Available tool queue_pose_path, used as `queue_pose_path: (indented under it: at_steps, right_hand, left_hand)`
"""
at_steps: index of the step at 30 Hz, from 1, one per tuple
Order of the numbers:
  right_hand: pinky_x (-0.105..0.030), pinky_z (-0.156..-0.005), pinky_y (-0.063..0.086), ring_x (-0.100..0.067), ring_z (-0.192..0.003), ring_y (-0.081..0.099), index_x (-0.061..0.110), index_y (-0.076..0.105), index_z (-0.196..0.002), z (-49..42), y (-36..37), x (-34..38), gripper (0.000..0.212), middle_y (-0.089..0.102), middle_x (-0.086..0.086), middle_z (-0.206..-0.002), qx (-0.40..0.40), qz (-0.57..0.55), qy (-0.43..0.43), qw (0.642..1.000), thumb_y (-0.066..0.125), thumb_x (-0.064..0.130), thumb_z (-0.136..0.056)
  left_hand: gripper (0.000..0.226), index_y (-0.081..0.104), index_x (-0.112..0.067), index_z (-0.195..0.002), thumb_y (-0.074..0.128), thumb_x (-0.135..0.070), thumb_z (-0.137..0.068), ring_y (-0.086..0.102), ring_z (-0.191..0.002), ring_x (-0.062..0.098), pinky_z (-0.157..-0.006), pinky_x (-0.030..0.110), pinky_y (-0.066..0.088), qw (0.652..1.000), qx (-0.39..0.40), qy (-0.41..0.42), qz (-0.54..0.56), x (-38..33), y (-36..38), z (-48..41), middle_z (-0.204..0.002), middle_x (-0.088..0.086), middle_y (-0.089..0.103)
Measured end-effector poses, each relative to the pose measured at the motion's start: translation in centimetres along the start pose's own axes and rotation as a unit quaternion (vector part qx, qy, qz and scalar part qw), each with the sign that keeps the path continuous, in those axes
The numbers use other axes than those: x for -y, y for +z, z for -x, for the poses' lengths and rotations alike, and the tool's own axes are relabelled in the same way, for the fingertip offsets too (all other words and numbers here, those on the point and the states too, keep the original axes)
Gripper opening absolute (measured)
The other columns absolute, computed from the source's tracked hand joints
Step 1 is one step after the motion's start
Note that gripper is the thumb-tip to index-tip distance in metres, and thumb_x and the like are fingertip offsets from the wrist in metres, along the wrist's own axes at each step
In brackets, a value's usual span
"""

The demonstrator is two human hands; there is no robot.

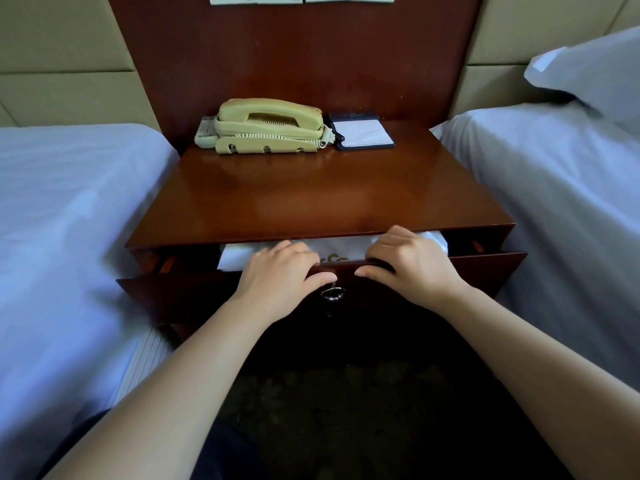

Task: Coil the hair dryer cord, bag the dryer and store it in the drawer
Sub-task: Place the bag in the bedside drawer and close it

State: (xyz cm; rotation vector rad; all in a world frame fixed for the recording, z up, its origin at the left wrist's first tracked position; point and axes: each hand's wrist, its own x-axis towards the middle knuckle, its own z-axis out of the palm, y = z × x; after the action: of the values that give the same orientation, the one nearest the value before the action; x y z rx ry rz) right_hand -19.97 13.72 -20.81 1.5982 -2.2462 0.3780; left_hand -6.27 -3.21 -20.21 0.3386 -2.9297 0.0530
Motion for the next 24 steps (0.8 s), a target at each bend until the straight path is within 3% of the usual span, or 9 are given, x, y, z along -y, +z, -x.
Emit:
queue_pose_path:
  at_steps: [3,5,7,9,11,15,18,21,24]
  right_hand:
    - [-0.031,-0.074,0.035,-0.021,-0.095,0.047,0.014,0.069,-0.092,0.2,0.2,-0.4,0.052,0.062,-0.004,-0.094,-0.083,0.025,0.001,0.996,0.051,0.06,-0.078]
    - [-0.035,-0.089,0.035,-0.024,-0.111,0.049,0.017,0.061,-0.114,0.3,-0.1,-0.7,0.066,0.06,-0.005,-0.113,-0.068,0.04,0.032,0.996,0.046,0.069,-0.076]
    - [-0.042,-0.104,0.032,-0.029,-0.129,0.043,0.02,0.043,-0.136,0.3,-0.5,-1.0,0.089,0.051,-0.006,-0.136,-0.011,0.058,0.082,0.995,0.034,0.08,-0.072]
    - [-0.046,-0.112,0.024,-0.028,-0.14,0.031,0.022,0.028,-0.145,0.1,-0.7,-1.3,0.102,0.038,-0.006,-0.149,0.05,0.068,0.117,0.99,0.018,0.087,-0.067]
    - [-0.046,-0.113,0.023,-0.029,-0.141,0.028,0.022,0.033,-0.144,-0.4,-0.6,-1.5,0.105,0.036,-0.006,-0.151,0.069,0.072,0.123,0.987,0.013,0.088,-0.065]
    - [-0.045,-0.097,0.045,-0.032,-0.12,0.056,0.017,0.061,-0.121,-1.7,0.3,-1.9,0.085,0.063,-0.008,-0.126,-0.021,0.065,0.123,0.99,0.036,0.08,-0.069]
    - [-0.037,-0.077,0.053,-0.029,-0.1,0.066,0.017,0.067,-0.102,-2.4,0.7,-2.0,0.07,0.07,-0.002,-0.104,-0.087,0.071,0.109,0.988,0.044,0.074,-0.069]
    - [-0.028,-0.058,0.048,-0.025,-0.085,0.067,0.018,0.066,-0.095,-2.6,0.3,-2.0,0.066,0.069,0.002,-0.092,-0.08,0.091,0.099,0.988,0.044,0.074,-0.069]
    - [-0.024,-0.054,0.034,-0.023,-0.089,0.064,0.021,0.06,-0.104,-3.0,-1.4,-1.2,0.062,0.063,0.004,-0.096,-0.024,0.101,0.115,0.988,0.052,0.072,-0.07]
  left_hand:
    - [0.052,0.067,-0.013,-0.093,0.039,-0.055,-0.083,0.055,-0.086,0.023,-0.077,0.031,0.029,0.987,-0.132,0.078,-0.04,0.2,0.5,0.3,-0.095,0.001,0.059]
    - [0.053,0.061,-0.012,-0.106,0.045,-0.055,-0.079,0.054,-0.09,0.027,-0.08,0.033,0.03,0.979,-0.179,0.08,-0.057,0.5,0.6,0.3,-0.1,0.007,0.058]
    - [0.07,0.054,-0.01,-0.124,0.042,-0.062,-0.079,0.056,-0.108,0.03,-0.094,0.04,0.035,0.983,-0.157,0.049,-0.082,0.9,0.7,0.3,-0.116,0.011,0.059]
    - [0.081,0.051,-0.007,-0.131,0.031,-0.067,-0.081,0.055,-0.12,0.03,-0.104,0.052,0.033,0.989,-0.103,0.025,-0.102,1.3,0.8,0.0,-0.129,0.012,0.059]
    - [0.082,0.053,-0.007,-0.131,0.027,-0.067,-0.081,0.054,-0.123,0.028,-0.106,0.056,0.031,0.992,-0.075,0.018,-0.1,1.7,0.9,-0.5,-0.132,0.012,0.059]
    - [0.067,0.062,-0.007,-0.12,0.048,-0.06,-0.08,0.06,-0.116,0.026,-0.102,0.051,0.038,0.99,-0.122,0.012,-0.07,1.7,1.1,-2.0,-0.123,0.011,0.065]
    - [0.057,0.068,-0.008,-0.108,0.07,-0.05,-0.071,0.065,-0.107,0.025,-0.097,0.047,0.044,0.984,-0.167,0.001,-0.054,1.6,1.2,-2.8,-0.112,0.01,0.07]
    - [0.055,0.069,-0.008,-0.106,0.073,-0.049,-0.07,0.066,-0.105,0.024,-0.097,0.045,0.045,0.984,-0.173,-0.005,-0.047,1.4,1.4,-2.8,-0.109,0.009,0.072]
    - [0.054,0.069,-0.008,-0.108,0.076,-0.045,-0.069,0.065,-0.108,0.025,-0.101,0.047,0.041,0.984,-0.175,-0.026,-0.019,0.9,1.2,-2.7,-0.111,0.01,0.071]
